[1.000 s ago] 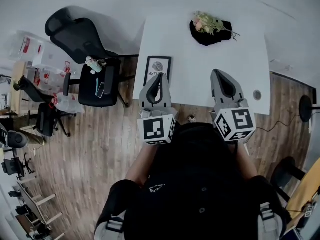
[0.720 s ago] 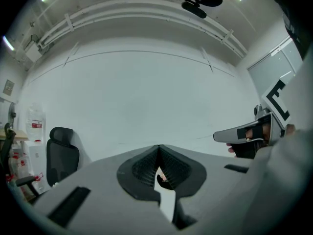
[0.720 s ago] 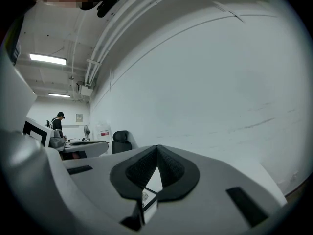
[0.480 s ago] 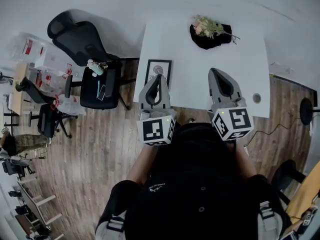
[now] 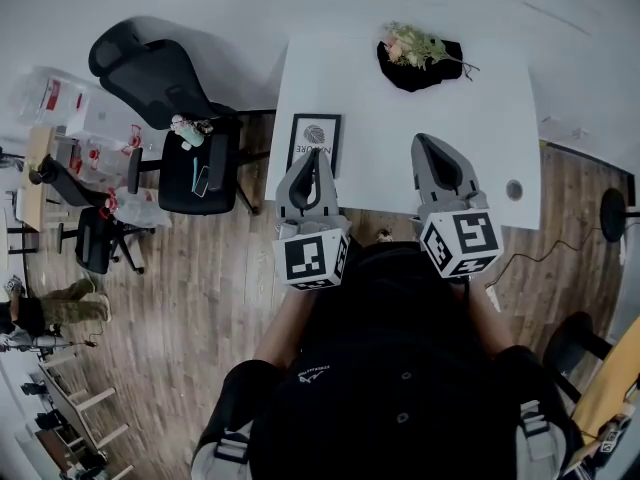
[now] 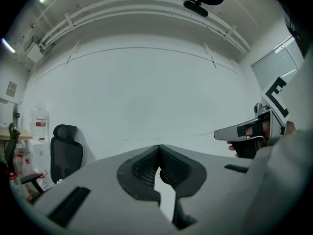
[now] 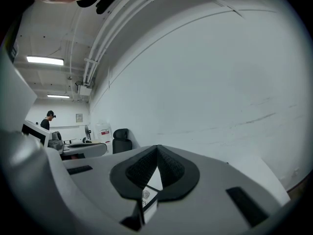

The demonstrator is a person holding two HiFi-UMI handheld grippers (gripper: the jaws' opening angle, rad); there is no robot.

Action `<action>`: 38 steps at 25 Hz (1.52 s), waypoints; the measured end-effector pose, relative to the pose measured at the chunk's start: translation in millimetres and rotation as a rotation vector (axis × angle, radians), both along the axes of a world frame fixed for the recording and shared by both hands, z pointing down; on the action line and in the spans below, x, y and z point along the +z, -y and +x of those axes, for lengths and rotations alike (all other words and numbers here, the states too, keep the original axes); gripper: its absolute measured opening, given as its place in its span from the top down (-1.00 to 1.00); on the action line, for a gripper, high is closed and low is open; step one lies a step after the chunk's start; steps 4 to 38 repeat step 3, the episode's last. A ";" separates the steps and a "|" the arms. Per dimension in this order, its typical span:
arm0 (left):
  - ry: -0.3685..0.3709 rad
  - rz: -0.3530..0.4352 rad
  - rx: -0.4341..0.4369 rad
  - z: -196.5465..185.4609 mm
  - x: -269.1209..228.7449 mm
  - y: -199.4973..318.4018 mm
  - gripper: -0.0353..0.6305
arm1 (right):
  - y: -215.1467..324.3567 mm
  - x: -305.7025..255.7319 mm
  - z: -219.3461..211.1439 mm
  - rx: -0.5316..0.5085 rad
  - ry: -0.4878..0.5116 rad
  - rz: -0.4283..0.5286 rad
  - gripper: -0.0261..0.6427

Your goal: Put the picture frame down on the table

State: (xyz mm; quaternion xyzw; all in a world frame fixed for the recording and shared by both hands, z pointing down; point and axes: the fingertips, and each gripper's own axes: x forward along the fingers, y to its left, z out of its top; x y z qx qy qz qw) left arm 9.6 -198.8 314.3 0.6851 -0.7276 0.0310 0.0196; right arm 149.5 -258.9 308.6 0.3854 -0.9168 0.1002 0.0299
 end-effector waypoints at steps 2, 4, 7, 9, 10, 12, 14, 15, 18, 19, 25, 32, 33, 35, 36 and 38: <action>-0.005 -0.004 -0.001 -0.2 2.6 0.7 0.88 | -0.2 2.2 -1.9 -0.003 0.000 -0.004 0.93; -0.008 -0.005 -0.001 -0.4 3.9 1.0 0.88 | -0.2 3.2 -2.8 -0.005 -0.001 -0.005 0.93; -0.008 -0.005 -0.001 -0.4 3.9 1.0 0.88 | -0.2 3.2 -2.8 -0.005 -0.001 -0.005 0.93; -0.008 -0.005 -0.001 -0.4 3.9 1.0 0.88 | -0.2 3.2 -2.8 -0.005 -0.001 -0.005 0.93; -0.008 -0.005 -0.001 -0.4 3.9 1.0 0.88 | -0.2 3.2 -2.8 -0.005 -0.001 -0.005 0.93; -0.008 -0.005 -0.001 -0.4 3.9 1.0 0.88 | -0.2 3.2 -2.8 -0.005 -0.001 -0.005 0.93; -0.008 -0.005 -0.001 -0.4 3.9 1.0 0.88 | -0.2 3.2 -2.8 -0.005 -0.001 -0.005 0.93; -0.008 -0.005 -0.001 -0.4 3.9 1.0 0.88 | -0.2 3.2 -2.8 -0.005 -0.001 -0.005 0.93; -0.008 -0.005 -0.001 -0.4 3.9 1.0 0.88 | -0.2 3.2 -2.8 -0.005 -0.001 -0.005 0.93; -0.008 -0.005 -0.001 -0.4 3.9 1.0 0.88 | -0.2 3.2 -2.8 -0.005 -0.001 -0.005 0.93; -0.008 -0.005 -0.001 -0.4 3.9 1.0 0.88 | -0.2 3.2 -2.8 -0.005 -0.001 -0.005 0.93; -0.008 -0.005 -0.001 -0.4 3.9 1.0 0.88 | -0.2 3.2 -2.8 -0.005 -0.001 -0.005 0.93; -0.008 -0.005 -0.001 -0.4 3.9 1.0 0.88 | -0.2 3.2 -2.8 -0.005 -0.001 -0.005 0.93; -0.008 -0.005 -0.001 -0.4 3.9 1.0 0.88 | -0.2 3.2 -2.8 -0.005 -0.001 -0.005 0.93; -0.008 -0.005 -0.001 -0.4 3.9 1.0 0.88 | -0.2 3.2 -2.8 -0.005 -0.001 -0.005 0.93; -0.008 -0.005 -0.001 -0.4 3.9 1.0 0.88 | -0.2 3.2 -2.8 -0.005 -0.001 -0.005 0.93</action>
